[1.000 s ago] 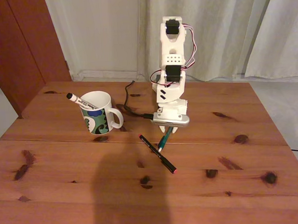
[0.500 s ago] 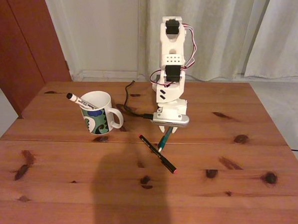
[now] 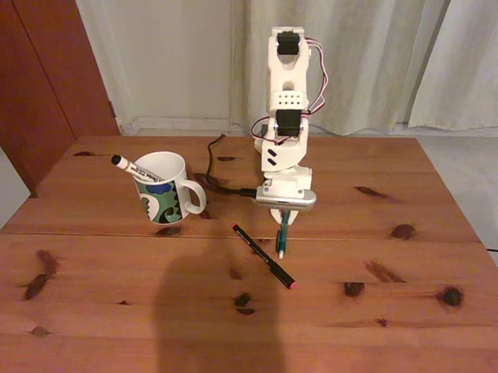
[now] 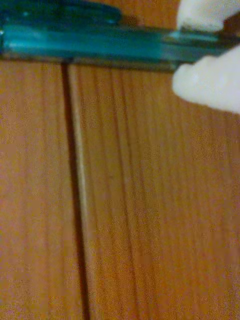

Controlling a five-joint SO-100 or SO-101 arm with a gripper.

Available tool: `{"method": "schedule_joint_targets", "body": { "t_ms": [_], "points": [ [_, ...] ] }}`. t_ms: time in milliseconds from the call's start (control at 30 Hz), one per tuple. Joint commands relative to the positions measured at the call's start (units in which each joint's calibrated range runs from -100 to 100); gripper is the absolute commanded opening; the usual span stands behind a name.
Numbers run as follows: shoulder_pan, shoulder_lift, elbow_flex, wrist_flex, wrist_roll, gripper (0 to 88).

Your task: Clean up the desk and place the pens and markers into the cup

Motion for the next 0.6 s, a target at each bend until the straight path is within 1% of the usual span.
{"method": "schedule_joint_targets", "body": {
  "t_ms": [0,333,433,567],
  "points": [
    [0.2,-2.1,0.1,-1.2,0.4,0.8],
    [3.1,-17.7,0.1,-1.2,0.7,0.8],
    [5.6,-23.4,0.1,-1.3,2.1,0.8],
    [8.9,-29.2,0.1,-4.6,1.9,0.8]
  ]
}}
